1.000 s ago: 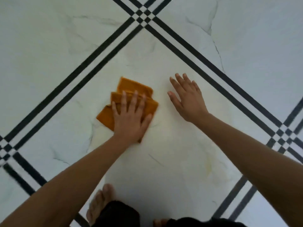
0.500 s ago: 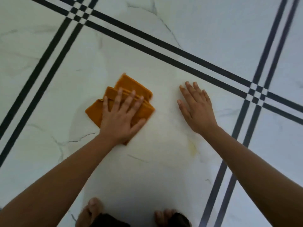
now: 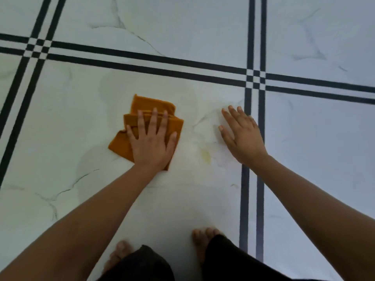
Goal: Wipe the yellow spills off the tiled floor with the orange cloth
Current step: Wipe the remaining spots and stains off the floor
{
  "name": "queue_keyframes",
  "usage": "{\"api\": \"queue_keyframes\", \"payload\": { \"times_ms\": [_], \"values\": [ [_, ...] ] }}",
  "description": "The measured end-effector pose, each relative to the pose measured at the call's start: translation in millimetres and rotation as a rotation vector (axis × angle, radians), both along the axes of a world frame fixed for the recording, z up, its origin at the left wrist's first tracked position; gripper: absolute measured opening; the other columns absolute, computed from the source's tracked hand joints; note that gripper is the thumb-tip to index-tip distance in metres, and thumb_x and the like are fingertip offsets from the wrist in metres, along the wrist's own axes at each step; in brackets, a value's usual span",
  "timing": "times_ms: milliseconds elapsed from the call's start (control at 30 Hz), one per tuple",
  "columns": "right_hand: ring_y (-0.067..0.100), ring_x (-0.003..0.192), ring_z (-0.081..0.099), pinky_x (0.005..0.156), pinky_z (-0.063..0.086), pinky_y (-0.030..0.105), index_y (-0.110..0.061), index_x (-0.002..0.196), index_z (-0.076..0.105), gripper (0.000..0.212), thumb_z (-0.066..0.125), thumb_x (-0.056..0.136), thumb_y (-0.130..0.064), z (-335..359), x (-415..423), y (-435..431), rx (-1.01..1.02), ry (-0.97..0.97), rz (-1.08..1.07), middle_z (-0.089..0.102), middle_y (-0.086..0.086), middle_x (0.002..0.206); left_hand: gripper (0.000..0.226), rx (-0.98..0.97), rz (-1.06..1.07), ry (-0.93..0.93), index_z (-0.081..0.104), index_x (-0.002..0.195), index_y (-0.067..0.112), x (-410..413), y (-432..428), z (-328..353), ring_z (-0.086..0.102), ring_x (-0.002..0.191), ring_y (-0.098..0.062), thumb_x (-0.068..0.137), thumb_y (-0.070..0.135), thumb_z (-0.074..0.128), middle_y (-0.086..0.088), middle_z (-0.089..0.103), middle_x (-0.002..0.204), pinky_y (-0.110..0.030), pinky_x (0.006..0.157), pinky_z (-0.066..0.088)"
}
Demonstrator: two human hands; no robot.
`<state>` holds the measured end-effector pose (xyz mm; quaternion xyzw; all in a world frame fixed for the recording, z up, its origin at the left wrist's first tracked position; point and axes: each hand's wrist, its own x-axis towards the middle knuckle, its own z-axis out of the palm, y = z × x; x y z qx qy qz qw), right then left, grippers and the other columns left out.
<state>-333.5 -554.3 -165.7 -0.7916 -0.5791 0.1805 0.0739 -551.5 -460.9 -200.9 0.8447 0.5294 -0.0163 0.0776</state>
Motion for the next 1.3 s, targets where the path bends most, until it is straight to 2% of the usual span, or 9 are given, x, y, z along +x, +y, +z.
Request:
{"api": "queue_keyframes", "payload": {
  "times_ms": [167,333,500,600,667,833,1000,1167,1300],
  "values": [
    [0.020,0.144,0.009,0.116,0.005,0.038,-0.019,0.147,0.020,0.054,0.028,0.099,-0.042,2.1,9.7,-9.8,-0.020,-0.022,-0.113,0.019,0.004,0.156,0.063,-0.052,-0.722,0.015,0.030,0.144,0.032,14.9,-52.6,0.8,0.018,0.141,-0.035,0.088,0.061,0.026,-0.002,0.033,0.151,-0.062,0.107,0.010],
    [0.020,0.144,0.010,0.116,0.005,0.038,-0.020,0.147,0.021,0.052,0.029,0.099,-0.040,7.0,10.0,-6.3,0.028,-0.026,-0.085,0.020,0.003,0.155,0.063,-0.010,-0.250,0.041,0.012,0.147,0.038,33.2,-9.0,1.8,0.001,0.144,-0.031,0.088,0.062,0.014,0.002,0.014,0.157,-0.061,0.108,-0.003],
    [0.019,0.145,0.008,0.115,0.004,0.037,-0.021,0.147,0.020,0.052,0.027,0.099,-0.041,5.0,7.3,2.5,0.020,-0.002,-0.164,0.019,0.002,0.156,0.062,-0.055,-0.729,0.014,0.027,0.144,0.036,22.8,-43.3,2.8,0.017,0.142,-0.033,0.088,0.063,0.025,-0.001,0.032,0.152,-0.063,0.108,0.007],
    [0.018,0.145,0.006,0.115,0.000,0.033,-0.021,0.147,0.019,0.052,0.025,0.099,-0.042,3.8,-4.5,6.4,0.005,0.013,-0.074,0.017,0.001,0.156,0.064,-0.034,-0.260,0.022,0.006,0.147,0.040,29.2,2.3,-0.2,-0.001,0.144,-0.030,0.090,0.065,0.020,0.003,0.011,0.158,-0.061,0.108,-0.005],
    [0.019,0.145,0.006,0.115,0.000,0.034,-0.022,0.147,0.019,0.054,0.023,0.098,-0.044,4.6,-3.9,7.1,0.001,0.007,-0.030,0.016,0.002,0.156,0.065,-0.023,-0.153,0.026,0.006,0.147,0.039,22.2,3.2,1.4,-0.003,0.144,-0.032,0.089,0.065,0.018,0.002,0.010,0.158,-0.063,0.107,-0.004],
    [0.018,0.145,0.003,0.115,0.000,0.034,-0.022,0.148,0.017,0.053,0.024,0.099,-0.042,-2.8,-18.2,18.3,-0.030,0.059,-0.005,0.014,0.001,0.157,0.062,-0.022,-0.859,-0.013,0.027,0.143,0.037,-13.8,-32.1,-1.8,0.018,0.141,-0.033,0.088,0.063,0.026,0.000,0.034,0.150,-0.063,0.107,0.011],
    [0.017,0.145,0.001,0.115,-0.001,0.033,-0.022,0.148,0.015,0.054,0.021,0.099,-0.043,-3.5,-32.4,21.7,-0.047,0.062,0.081,0.011,0.001,0.157,0.064,0.019,-0.066,-0.007,0.021,0.145,0.039,-35.6,8.2,-2.1,0.012,0.143,-0.033,0.086,0.063,0.026,0.000,0.026,0.154,-0.063,0.107,0.003],
    [0.017,0.145,0.004,0.115,0.000,0.033,-0.022,0.148,0.017,0.057,0.019,0.096,-0.047,-4.3,-52.4,34.7,-0.044,0.101,0.124,0.014,0.001,0.157,0.065,-0.045,-0.573,0.014,0.026,0.144,0.035,-61.3,-40.8,0.3,0.018,0.142,-0.031,0.085,0.063,0.029,-0.001,0.034,0.150,-0.064,0.106,0.014],
    [0.018,0.145,0.005,0.115,0.001,0.034,-0.022,0.147,0.019,0.059,0.017,0.094,-0.047,-1.1,-70.9,48.5,-0.024,0.110,0.212,0.015,0.002,0.157,0.069,-0.015,-0.011,0.022,0.019,0.146,0.037,-81.2,4.2,0.6,0.007,0.144,-0.028,0.084,0.065,0.025,0.002,0.022,0.155,-0.059,0.109,0.001]
  ]
}}
